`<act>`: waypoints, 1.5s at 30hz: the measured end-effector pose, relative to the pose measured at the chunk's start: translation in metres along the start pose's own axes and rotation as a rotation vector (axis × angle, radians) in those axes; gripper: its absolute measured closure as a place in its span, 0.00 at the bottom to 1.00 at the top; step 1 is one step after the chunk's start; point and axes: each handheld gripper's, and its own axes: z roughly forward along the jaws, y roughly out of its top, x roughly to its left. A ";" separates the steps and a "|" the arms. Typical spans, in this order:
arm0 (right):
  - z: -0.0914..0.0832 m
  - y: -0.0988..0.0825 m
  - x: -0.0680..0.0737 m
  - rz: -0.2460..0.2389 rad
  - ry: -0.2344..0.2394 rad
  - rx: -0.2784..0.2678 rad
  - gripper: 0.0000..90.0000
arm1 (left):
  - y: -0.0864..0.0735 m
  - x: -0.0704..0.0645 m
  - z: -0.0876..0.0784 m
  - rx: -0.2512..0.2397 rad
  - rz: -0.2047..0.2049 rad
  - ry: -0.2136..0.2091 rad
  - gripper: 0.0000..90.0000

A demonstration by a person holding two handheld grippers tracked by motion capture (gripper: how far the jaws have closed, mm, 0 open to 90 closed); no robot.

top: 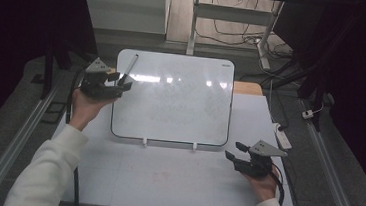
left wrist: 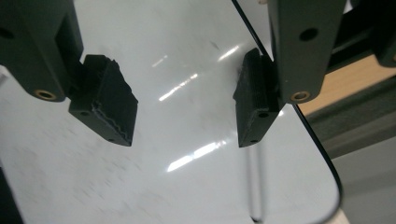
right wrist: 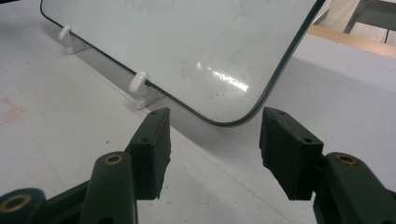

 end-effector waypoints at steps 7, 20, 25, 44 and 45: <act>0.000 -0.001 -0.001 -0.020 -0.001 0.011 0.46 | -0.034 -0.017 -0.018 0.003 0.004 -0.051 0.42; -0.003 -0.003 -0.006 -0.028 -0.005 0.005 0.45 | -0.088 -0.045 -0.036 0.041 -0.012 -0.116 0.37; -0.003 -0.004 -0.006 -0.039 0.000 0.006 0.44 | -0.110 -0.054 -0.039 0.069 -0.024 -0.134 0.35; -0.011 -0.013 -0.006 -0.074 0.020 0.027 0.41 | -0.161 -0.065 -0.038 0.140 -0.055 -0.160 0.31; -0.010 -0.013 -0.006 -0.079 0.021 0.028 0.41 | -0.160 -0.064 -0.038 0.136 -0.056 -0.163 0.31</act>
